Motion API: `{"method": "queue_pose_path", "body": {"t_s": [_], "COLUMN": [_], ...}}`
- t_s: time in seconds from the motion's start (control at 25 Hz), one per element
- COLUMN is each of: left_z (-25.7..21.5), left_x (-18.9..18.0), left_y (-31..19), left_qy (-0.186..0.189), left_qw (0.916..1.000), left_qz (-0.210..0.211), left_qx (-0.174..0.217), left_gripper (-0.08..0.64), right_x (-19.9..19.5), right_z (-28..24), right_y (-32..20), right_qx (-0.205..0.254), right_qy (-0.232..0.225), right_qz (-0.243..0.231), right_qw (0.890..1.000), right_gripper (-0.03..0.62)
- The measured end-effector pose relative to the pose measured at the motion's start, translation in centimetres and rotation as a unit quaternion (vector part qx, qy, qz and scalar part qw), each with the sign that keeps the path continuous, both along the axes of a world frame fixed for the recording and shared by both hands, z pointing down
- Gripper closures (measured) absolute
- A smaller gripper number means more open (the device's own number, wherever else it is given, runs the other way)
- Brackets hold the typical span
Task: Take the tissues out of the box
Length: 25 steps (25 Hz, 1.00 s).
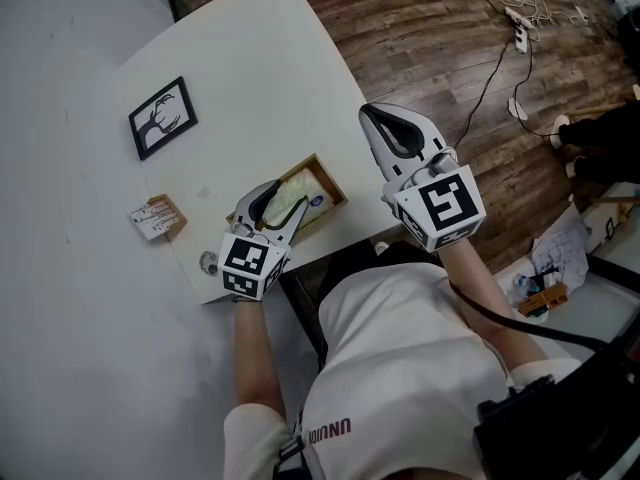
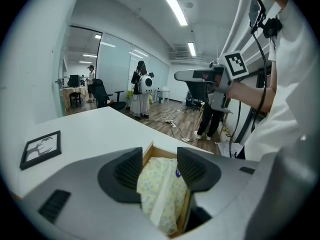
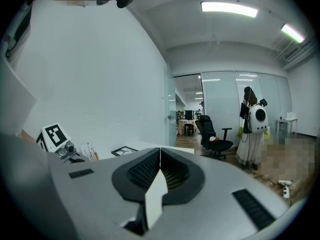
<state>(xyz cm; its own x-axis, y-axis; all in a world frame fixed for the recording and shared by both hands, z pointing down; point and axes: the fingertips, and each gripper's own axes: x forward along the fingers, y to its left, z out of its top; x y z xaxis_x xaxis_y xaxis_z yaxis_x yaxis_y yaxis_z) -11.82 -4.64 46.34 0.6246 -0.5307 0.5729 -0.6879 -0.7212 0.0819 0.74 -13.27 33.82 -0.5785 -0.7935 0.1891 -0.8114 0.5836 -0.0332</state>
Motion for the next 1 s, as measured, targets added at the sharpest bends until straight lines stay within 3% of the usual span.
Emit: {"method": "queue_pose_path", "body": {"t_s": [0.52,1.0], "left_z": [2.1,3.7], "left_x": [1.4,1.4], "left_y": [1.2,1.4], "left_qy": [-0.035,-0.051], "left_qw": [0.9969,0.9948], "left_qz": [0.057,0.058], "left_qx": [-0.042,-0.066], "left_gripper": [0.341,0.34], "right_x": [0.4,0.4], "right_z": [0.5,1.0], "right_y": [-0.8,-0.9], "right_qx": [-0.01,-0.016], "right_qy": [0.002,-0.001], "right_qz": [0.005,0.008], "right_qw": [1.0,1.0], "right_gripper": [0.572,0.572]}}
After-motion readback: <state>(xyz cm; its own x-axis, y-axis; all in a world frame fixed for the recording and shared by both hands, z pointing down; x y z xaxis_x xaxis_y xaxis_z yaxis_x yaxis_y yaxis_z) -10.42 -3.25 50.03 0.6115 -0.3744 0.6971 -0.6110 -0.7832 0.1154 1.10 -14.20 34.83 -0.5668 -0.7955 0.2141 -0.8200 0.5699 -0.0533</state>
